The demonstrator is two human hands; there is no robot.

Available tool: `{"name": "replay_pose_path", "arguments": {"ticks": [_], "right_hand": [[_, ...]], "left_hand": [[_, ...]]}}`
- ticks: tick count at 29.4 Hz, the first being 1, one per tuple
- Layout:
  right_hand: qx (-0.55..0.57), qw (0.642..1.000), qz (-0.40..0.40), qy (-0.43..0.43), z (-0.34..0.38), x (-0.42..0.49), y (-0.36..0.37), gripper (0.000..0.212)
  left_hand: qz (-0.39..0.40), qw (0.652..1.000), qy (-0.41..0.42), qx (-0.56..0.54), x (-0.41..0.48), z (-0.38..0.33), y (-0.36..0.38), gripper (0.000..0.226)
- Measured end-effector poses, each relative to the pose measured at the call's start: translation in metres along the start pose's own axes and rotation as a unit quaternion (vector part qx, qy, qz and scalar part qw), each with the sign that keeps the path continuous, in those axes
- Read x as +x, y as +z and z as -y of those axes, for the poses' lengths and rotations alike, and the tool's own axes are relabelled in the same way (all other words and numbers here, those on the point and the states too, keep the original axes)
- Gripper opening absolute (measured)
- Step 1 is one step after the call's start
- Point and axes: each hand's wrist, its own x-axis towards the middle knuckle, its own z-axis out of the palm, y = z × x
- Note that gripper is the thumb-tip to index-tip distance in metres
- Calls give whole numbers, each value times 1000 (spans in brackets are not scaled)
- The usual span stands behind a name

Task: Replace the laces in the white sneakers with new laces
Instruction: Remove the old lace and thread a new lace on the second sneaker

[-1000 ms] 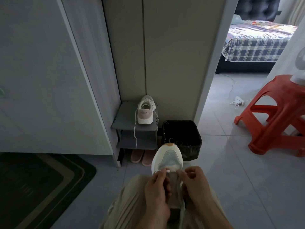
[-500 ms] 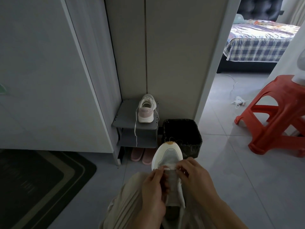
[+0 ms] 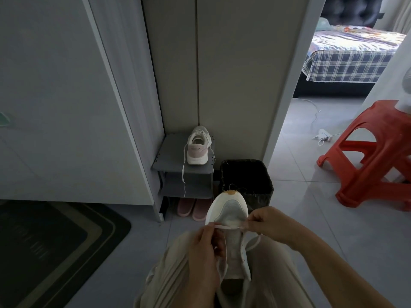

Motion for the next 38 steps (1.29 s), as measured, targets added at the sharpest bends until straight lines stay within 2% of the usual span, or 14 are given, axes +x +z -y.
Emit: {"name": "replay_pose_path", "arguments": {"ticks": [5, 13, 17, 23, 28, 38], "right_hand": [[3, 999, -3, 35, -2, 1, -9, 31], [65, 998, -14, 0, -6, -2, -3, 8], [35, 998, -48, -14, -12, -3, -2, 14], [-15, 999, -34, -5, -25, -5, -20, 11], [-31, 999, -41, 13, -39, -11, -40, 11], [-10, 996, -77, 42, -66, -19, -44, 15]], "left_hand": [[0, 999, 29, 19, 3, -2, -4, 22], [-10, 999, 43, 2, 5, 0, -6, 20], [-14, 999, 24, -15, 4, 1, -5, 19], [-51, 989, -24, -140, 11, -19, -15, 17], [-64, 981, -22, -181, 26, -33, -34, 8], [-156, 976, 12, -155, 58, -47, -89, 20]]}}
